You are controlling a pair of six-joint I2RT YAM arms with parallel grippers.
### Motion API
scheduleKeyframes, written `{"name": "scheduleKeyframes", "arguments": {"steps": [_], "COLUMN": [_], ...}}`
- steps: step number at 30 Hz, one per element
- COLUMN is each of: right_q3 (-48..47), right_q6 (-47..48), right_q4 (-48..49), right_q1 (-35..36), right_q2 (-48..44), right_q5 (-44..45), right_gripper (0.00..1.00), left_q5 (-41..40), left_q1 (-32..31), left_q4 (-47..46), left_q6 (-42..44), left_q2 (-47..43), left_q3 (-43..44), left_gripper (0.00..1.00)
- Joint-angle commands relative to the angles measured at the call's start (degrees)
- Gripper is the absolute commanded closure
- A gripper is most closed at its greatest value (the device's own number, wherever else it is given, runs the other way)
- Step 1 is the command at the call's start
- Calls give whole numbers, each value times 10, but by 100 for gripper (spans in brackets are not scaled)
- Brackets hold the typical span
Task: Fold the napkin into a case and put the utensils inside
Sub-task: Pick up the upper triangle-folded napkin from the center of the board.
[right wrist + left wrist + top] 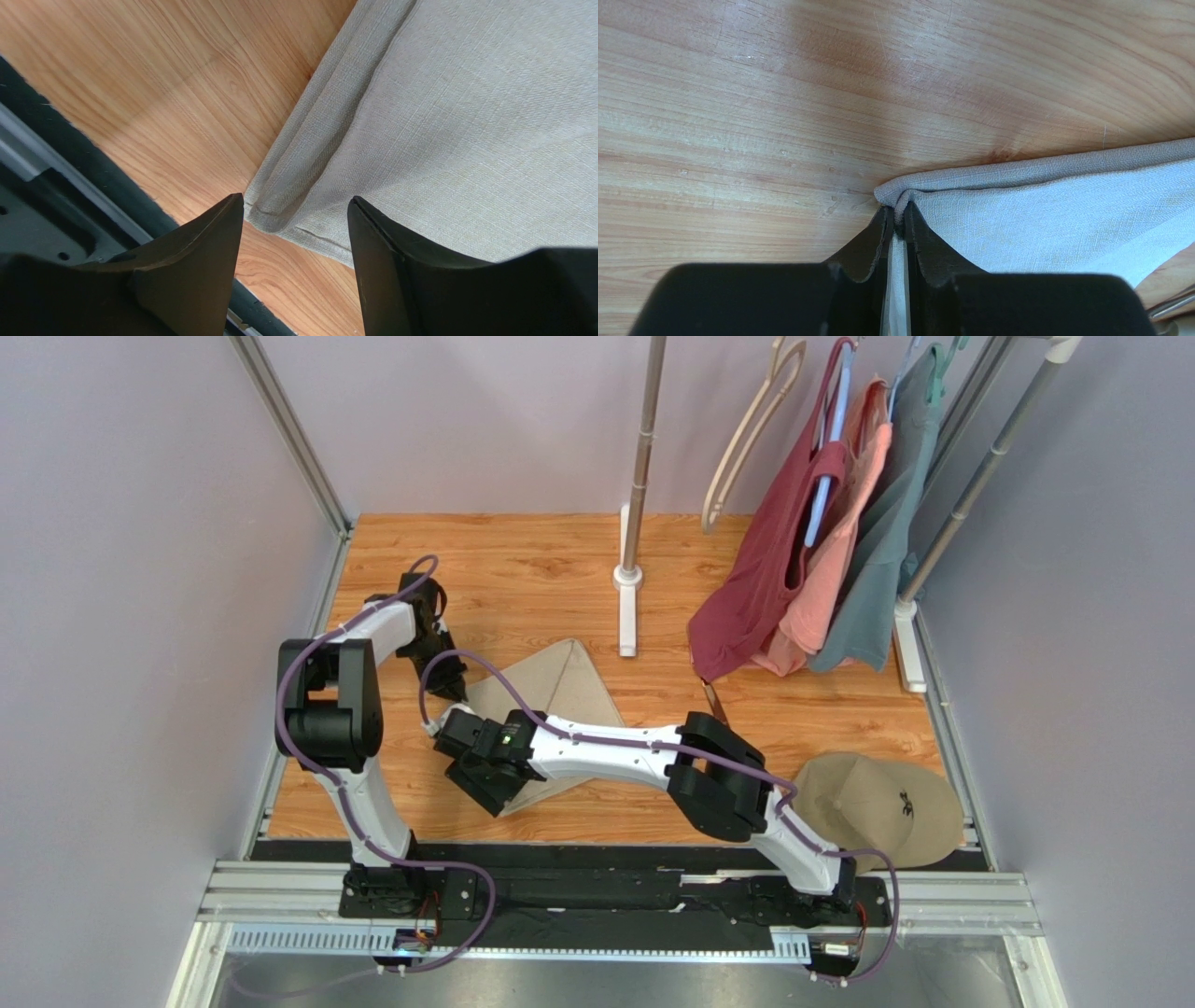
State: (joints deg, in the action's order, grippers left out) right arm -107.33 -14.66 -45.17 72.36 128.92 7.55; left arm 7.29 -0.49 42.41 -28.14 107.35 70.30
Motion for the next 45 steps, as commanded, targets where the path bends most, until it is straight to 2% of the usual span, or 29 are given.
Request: {"name": "scheduleKeyframes", "arguments": {"steps": [1, 12, 33, 37, 39, 43, 45], "right_q3": [-18, -39, -52, -50, -47, -46, -54], "right_q6": [9, 9, 9, 7, 5, 2, 2], "right_q4": [-9, -25, -24, -27, -28, -34, -39], "right_q1": [10, 26, 36, 36, 37, 38, 38], "right_q2": [5, 4, 60, 64, 64, 70, 74], "right_q5": [28, 64, 28, 33, 38, 52, 60], "right_gripper": [44, 39, 43, 50, 59, 64, 70], "left_q5": [-8, -6, -7, -5, -6, -6, -4], "left_q1": [1, 1, 15, 15, 15, 20, 22], "left_q4": [-1, -3, -4, -5, -5, -8, -14], "left_q6": [2, -1, -1, -1, -1, -7, -10], "left_q2": [2, 1, 1, 0, 1, -4, -7], "left_q3": [7, 5, 4, 4, 4, 0, -6], "left_gripper": [86, 87, 87, 88, 89, 90, 92]}}
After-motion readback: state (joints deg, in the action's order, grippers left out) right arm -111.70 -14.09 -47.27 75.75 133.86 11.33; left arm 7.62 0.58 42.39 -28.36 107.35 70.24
